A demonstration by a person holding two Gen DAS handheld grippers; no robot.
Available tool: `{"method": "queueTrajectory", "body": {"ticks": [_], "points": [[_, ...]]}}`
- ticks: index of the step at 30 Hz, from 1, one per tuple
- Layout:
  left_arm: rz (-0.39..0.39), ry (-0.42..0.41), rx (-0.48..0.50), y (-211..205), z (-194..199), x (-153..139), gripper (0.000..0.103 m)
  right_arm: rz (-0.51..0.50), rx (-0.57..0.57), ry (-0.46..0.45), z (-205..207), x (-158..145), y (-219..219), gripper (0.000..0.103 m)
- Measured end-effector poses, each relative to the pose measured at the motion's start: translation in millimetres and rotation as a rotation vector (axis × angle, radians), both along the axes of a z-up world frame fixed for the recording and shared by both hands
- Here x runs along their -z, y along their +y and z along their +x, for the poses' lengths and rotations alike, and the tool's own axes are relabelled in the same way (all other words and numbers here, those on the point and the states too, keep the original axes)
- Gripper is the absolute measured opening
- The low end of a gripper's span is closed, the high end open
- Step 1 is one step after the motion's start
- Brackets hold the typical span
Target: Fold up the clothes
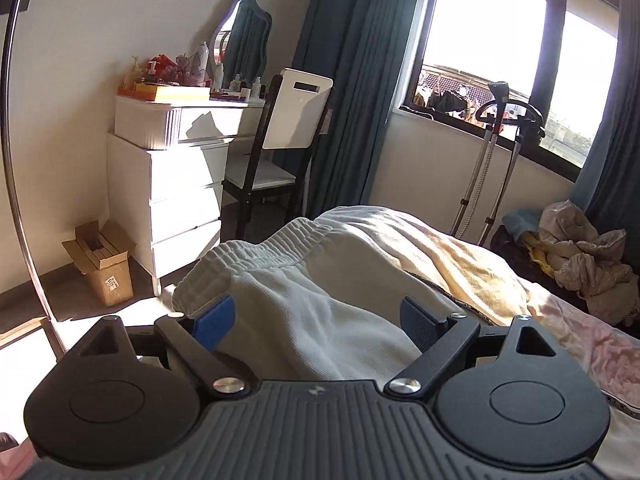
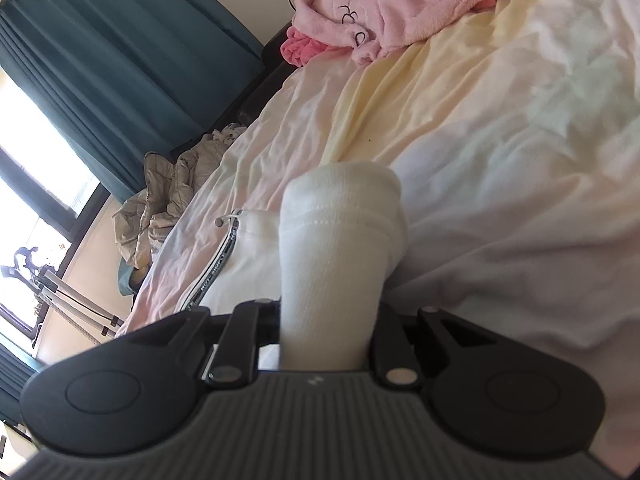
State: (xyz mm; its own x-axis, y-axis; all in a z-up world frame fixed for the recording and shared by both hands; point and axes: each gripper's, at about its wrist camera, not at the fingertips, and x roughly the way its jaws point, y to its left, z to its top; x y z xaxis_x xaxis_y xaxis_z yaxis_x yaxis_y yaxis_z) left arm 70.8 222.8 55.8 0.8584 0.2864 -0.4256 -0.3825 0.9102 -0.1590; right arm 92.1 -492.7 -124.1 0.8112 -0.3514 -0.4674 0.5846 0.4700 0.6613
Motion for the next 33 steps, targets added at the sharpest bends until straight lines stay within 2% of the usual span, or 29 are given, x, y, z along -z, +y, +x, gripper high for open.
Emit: {"method": "queueTrajectory", "body": {"ticks": [5, 8, 12, 15, 18, 20, 23, 26, 29, 33], "points": [[0.081, 0.002, 0.149, -64, 36, 5, 0.092, -0.039, -0.012, 0.016, 4, 0, 1, 0.018], [0.089, 0.019, 0.236, -104, 57, 26, 0.092, -0.044, -0.009, 0.021, 6, 2, 0, 0.018], [0.074, 0.085, 0.330, -144, 81, 56, 0.092, -0.077, -0.014, 0.027, 8, 0, 1, 0.018], [0.123, 0.161, 0.375, -169, 95, 82, 0.092, -0.069, -0.019, 0.019, 6, 0, -1, 0.018], [0.133, 0.213, 0.383, -177, 102, 104, 0.092, -0.078, -0.028, 0.022, 6, -1, -2, 0.018], [0.161, 0.215, 0.395, -177, 101, 112, 0.092, -0.087, -0.033, 0.026, 7, -2, -2, 0.018], [0.207, 0.223, 0.426, -179, 97, 118, 0.093, -0.087, -0.035, 0.023, 7, -2, -3, 0.018], [0.198, 0.237, 0.431, -177, 98, 121, 0.094, -0.101, -0.047, 0.017, 7, -8, -3, 0.018], [0.188, 0.221, 0.439, -176, 97, 119, 0.095, -0.178, -0.063, 0.015, 12, -29, 5, 0.017], [0.146, 0.203, 0.436, -168, 92, 107, 0.095, -0.335, -0.092, -0.015, 26, -74, 35, 0.016]]}}
